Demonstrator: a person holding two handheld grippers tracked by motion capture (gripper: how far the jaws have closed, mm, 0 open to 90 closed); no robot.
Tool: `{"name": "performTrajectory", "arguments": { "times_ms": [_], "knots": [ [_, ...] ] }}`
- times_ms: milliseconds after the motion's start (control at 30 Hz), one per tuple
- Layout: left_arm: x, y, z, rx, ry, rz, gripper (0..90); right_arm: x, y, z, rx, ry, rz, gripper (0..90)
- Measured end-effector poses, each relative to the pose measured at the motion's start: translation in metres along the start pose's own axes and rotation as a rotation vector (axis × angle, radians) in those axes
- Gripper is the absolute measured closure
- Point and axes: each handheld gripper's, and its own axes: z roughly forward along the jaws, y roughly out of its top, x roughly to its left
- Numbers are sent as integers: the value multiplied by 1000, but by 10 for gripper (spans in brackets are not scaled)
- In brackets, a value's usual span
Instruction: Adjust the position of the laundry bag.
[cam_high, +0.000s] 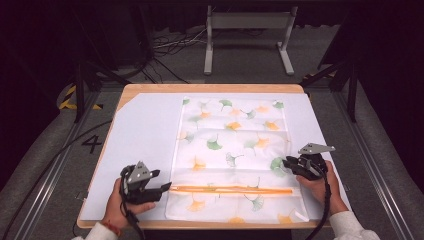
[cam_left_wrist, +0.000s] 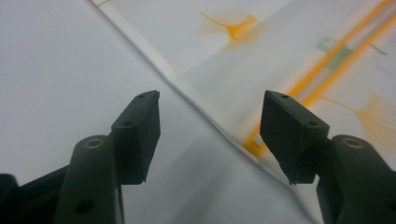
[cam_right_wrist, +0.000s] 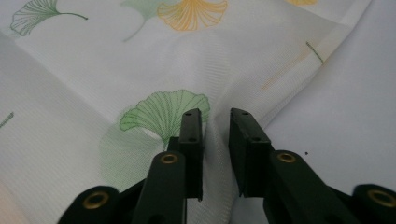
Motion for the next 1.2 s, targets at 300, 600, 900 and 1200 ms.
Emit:
{"name": "performTrajectory", "arguments": {
  "times_ms": [300,600,900,1200],
  "knots": [
    [33,38,57,70,-25,-116,302,-1,1,1,-8,13,5,882],
    [30,42,59,91,65,-52,646,1,3,3,-11,-9,-15,891],
    [34,39,59,60,35,-65,886,1,8,8,-11,-21,-23,893],
    [42,44,63,36,65,-73,886,-1,16,15,-5,-34,-35,893]
  ]
}}
